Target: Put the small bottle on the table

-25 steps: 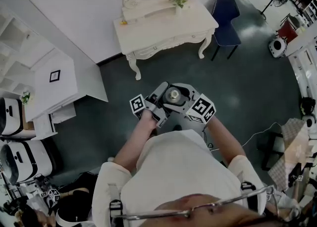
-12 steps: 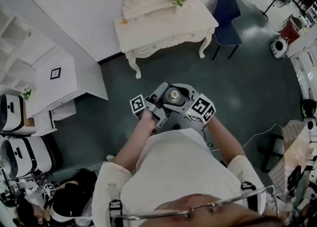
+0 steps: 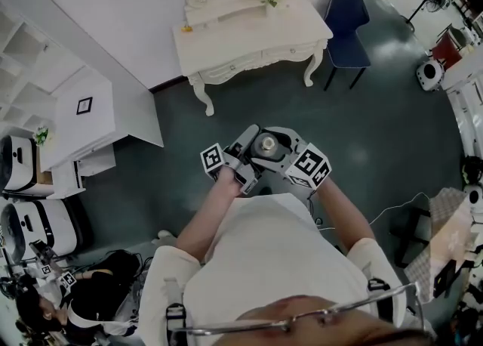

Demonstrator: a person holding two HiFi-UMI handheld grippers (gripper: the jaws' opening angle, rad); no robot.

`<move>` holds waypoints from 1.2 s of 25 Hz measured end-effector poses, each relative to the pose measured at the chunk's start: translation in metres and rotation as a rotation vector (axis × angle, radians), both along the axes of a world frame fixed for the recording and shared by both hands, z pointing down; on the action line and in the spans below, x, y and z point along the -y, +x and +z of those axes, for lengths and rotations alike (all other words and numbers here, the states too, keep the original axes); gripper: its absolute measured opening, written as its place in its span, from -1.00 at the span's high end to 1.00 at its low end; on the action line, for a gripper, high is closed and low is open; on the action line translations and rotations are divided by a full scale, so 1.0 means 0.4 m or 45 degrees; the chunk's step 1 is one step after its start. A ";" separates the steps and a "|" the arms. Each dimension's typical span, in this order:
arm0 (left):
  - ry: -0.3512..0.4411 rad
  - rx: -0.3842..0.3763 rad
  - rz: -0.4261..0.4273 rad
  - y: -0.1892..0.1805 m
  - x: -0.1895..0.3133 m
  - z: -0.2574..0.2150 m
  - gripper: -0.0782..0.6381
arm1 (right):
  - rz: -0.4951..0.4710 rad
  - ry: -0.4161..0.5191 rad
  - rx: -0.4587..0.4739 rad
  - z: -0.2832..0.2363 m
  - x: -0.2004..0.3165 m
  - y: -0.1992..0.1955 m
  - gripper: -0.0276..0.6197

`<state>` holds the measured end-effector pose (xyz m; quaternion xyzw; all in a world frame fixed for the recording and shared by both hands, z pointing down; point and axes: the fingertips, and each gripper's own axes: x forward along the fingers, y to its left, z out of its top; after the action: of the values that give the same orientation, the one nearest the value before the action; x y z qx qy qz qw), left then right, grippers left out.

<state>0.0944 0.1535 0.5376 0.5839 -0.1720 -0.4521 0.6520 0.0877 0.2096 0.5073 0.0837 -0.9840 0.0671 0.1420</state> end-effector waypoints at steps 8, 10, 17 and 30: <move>-0.024 0.008 -0.012 -0.007 0.038 0.010 -0.11 | -0.013 -0.025 0.005 0.012 0.040 -0.005 -0.15; -0.029 0.012 -0.013 -0.019 0.058 0.019 -0.11 | -0.014 -0.032 0.004 0.019 0.060 -0.018 -0.15; -0.033 0.005 0.032 -0.063 0.158 0.038 -0.11 | 0.025 -0.043 -0.008 0.035 0.161 -0.067 -0.15; -0.017 0.003 0.151 -0.225 0.415 0.029 -0.11 | 0.144 -0.030 -0.024 0.030 0.419 -0.242 -0.15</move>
<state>0.0045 -0.0126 0.5493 0.5891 -0.1409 -0.4110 0.6813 -0.0090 0.0420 0.5193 0.1380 -0.9755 0.0858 0.1484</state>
